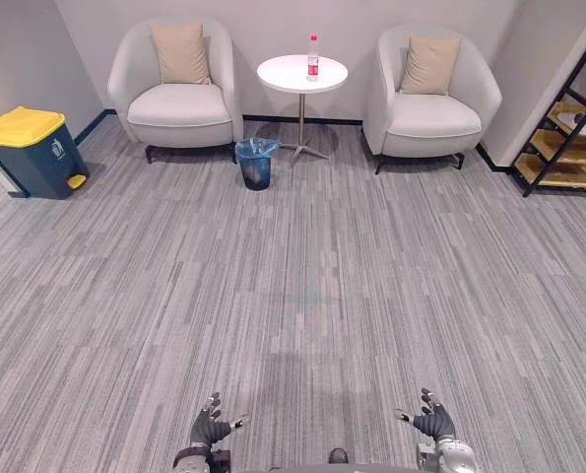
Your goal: Gather rubbish on tea table into small bin, then transfer packed bag to large trash can.
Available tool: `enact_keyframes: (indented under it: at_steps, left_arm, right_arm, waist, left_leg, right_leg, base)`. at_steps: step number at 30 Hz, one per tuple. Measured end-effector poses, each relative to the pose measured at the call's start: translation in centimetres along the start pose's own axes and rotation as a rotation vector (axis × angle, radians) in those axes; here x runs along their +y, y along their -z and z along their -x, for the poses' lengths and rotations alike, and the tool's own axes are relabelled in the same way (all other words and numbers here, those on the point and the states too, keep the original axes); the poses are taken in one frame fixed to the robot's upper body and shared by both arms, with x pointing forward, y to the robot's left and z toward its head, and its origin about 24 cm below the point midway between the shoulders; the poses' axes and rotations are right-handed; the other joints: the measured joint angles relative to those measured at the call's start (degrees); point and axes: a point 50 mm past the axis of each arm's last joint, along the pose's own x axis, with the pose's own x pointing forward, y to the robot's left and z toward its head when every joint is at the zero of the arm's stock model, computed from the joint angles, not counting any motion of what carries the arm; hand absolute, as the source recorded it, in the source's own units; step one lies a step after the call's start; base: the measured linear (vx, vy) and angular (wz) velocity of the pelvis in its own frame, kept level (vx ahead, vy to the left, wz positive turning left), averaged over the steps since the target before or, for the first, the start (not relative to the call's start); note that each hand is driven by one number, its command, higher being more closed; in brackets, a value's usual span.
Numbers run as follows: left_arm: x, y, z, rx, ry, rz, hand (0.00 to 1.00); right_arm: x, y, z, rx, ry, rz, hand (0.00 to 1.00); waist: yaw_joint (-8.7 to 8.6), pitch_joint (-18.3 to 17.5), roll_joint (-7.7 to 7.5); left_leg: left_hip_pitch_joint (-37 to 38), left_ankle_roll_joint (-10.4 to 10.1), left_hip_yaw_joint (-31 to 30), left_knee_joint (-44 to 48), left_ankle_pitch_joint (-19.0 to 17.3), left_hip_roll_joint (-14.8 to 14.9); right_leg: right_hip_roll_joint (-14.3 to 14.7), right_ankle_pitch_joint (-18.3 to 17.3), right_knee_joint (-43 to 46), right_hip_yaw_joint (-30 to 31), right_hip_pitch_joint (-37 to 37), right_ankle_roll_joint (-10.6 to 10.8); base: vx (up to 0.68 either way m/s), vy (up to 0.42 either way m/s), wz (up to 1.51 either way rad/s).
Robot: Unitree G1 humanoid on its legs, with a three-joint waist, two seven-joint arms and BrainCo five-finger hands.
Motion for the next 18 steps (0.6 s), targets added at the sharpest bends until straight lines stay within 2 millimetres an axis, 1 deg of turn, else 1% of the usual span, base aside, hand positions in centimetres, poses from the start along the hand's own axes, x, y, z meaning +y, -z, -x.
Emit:
enact_keyframes:
  at_steps: [5,11,18]
  left_arm:
    - [0.0,0.02,0.01,0.001,0.0,0.001,0.0]
    - [0.01,0.08,0.04,0.003,0.0,0.002,0.0]
    - [-0.08,-0.03,0.01,-0.001,0.004,0.009,0.0]
  right_arm:
    - [-0.3,0.04,-0.01,0.003,0.014,-0.021,0.0]
    - [-0.29,0.47,0.04,0.024,0.014,-0.04,0.0]
    - [-0.11,0.54,0.07,0.028,0.012,-0.057,0.0]
  waist:
    - [0.01,0.01,-0.03]
    - [0.17,0.0,-0.1]
    - [0.34,0.0,-0.18]
  left_leg:
    - [-0.01,-0.01,0.04,0.1,0.0,0.01]
    - [-0.18,-0.07,0.11,-0.06,-0.06,0.02]
    - [-0.34,-0.32,0.15,-0.34,-0.27,0.02]
  right_leg:
    - [0.01,0.0,0.0,0.01,0.01,0.0]
    - [0.01,-0.05,-0.02,0.02,-0.01,-0.01]
    - [0.06,-0.53,-0.02,-0.14,-0.08,-0.08]
  base:
    - [-0.03,-0.013,0.0]
    - [-0.05,-0.016,0.0]
    - [-0.01,-0.003,0.0]
